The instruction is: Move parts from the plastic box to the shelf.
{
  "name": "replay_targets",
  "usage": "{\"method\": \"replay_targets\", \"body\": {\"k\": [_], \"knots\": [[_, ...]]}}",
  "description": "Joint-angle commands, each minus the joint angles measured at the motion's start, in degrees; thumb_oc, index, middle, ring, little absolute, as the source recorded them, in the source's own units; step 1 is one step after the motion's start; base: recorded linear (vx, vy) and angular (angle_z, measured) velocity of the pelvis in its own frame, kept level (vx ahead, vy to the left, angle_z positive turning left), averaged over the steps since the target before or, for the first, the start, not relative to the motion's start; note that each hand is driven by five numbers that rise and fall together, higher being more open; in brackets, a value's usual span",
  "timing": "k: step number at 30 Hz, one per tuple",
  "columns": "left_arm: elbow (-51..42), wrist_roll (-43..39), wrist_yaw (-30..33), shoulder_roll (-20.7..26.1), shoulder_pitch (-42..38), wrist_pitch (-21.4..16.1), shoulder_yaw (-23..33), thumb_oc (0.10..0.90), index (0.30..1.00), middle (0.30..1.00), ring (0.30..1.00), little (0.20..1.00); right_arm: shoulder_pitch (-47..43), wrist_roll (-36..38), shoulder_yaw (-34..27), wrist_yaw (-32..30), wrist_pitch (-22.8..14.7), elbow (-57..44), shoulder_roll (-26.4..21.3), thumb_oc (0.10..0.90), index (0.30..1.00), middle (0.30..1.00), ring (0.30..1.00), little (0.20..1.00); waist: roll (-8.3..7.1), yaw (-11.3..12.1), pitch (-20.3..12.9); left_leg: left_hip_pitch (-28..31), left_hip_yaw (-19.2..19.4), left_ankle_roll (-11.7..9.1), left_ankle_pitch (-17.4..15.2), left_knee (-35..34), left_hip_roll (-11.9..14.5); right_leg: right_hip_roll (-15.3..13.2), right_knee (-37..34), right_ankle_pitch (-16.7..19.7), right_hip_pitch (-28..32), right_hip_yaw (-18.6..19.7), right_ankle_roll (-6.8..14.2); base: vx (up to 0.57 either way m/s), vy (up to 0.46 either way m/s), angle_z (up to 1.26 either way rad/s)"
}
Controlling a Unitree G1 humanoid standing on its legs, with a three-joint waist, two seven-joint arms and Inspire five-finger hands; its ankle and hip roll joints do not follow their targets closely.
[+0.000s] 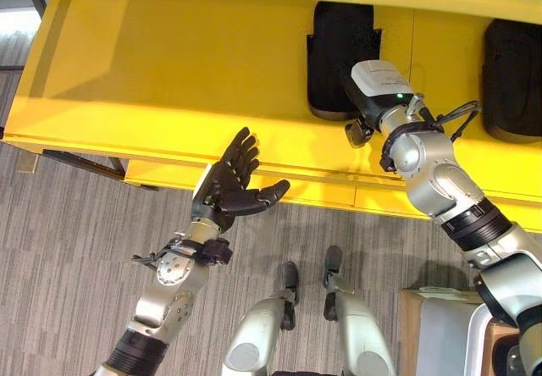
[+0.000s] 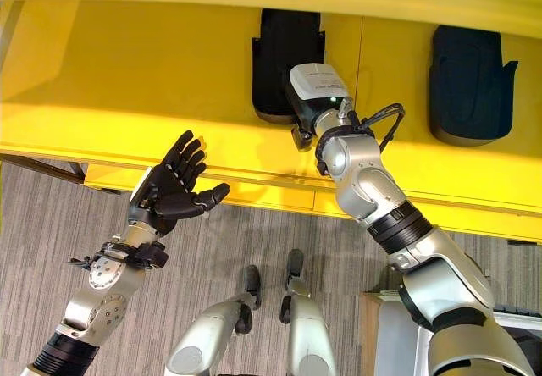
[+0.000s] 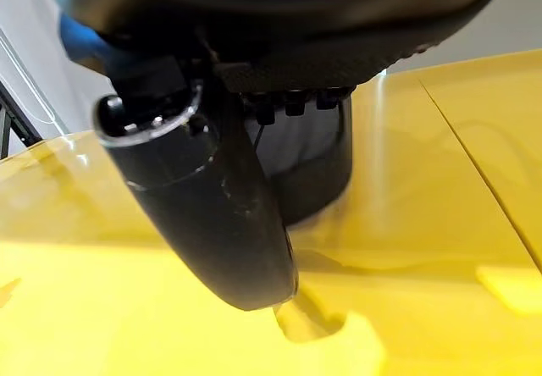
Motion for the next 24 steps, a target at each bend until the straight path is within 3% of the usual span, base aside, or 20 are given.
{"method": "replay_targets", "body": {"k": [1,24], "knots": [[-4.03,-2.07,-2.21,-2.59,0.35,1.92,-5.29,0.9,1.0,1.0,1.0,1.0,-4.3,-2.97,-1.47,-2.5,-0.78,-6.86,-1.45,0.9,1.0,1.0,1.0,1.0,0.64,-2.28,-2.39,0.12,-0.33,-3.18,-5.39,6.2,4.36,-0.5,5.62,-7.82,0.44,0.99,3.96,0.0,0.0,0.0],[-4.25,-1.91,-0.63,-3.43,0.02,1.39,-5.85,0.9,1.0,1.0,1.0,1.0,-4.13,3.0,-3.78,-9.84,-3.05,-13.09,0.11,0.9,1.0,1.0,1.0,1.0,1.05,-2.64,-2.63,0.78,-0.4,-3.13,-5.62,5.74,4.15,-0.42,5.43,-7.8,0.62,1.31,3.93,0.0,0.0,0.0]]}}
